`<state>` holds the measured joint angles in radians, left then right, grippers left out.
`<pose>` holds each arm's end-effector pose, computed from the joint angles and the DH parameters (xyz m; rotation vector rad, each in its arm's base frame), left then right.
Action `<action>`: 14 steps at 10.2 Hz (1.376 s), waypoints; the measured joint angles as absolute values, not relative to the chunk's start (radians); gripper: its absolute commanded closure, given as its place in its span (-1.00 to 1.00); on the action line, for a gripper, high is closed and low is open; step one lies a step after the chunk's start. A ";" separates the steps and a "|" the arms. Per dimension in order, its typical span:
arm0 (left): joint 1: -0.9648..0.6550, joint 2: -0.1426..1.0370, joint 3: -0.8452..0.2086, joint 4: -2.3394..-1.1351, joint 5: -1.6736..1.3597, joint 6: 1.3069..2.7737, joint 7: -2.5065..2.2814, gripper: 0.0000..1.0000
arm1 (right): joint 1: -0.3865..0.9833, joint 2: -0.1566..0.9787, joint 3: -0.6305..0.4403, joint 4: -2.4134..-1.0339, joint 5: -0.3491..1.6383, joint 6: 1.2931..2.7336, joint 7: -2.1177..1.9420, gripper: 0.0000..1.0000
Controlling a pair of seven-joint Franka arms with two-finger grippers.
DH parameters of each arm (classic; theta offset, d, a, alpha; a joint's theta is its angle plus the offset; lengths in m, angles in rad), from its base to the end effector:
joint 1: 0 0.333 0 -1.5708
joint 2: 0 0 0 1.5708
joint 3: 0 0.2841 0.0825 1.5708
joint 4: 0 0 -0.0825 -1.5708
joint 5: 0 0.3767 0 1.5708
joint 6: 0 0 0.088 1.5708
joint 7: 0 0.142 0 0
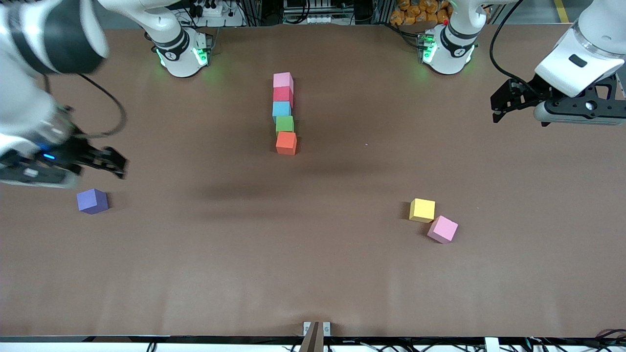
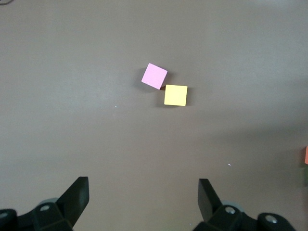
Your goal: Arrange blocks into number 1
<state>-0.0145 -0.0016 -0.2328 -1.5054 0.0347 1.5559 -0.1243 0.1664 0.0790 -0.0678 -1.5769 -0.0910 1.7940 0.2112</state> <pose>0.5322 -0.1293 0.5876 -3.1097 0.1893 -0.0898 0.5918 0.0489 0.5320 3.0564 -0.1499 0.2319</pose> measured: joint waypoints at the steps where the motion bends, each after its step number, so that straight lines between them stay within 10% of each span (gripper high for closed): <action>1: -0.014 -0.001 -0.238 -1.505 0.035 1.556 -0.124 -1.00 | 0.153 0.054 -0.067 -1.579 -0.081 1.792 0.204 -1.00; 14: 0.001 -0.001 -0.239 -1.502 0.029 1.556 -0.193 -1.00 | 0.073 0.026 -0.062 -1.580 0.022 1.709 0.099 -1.00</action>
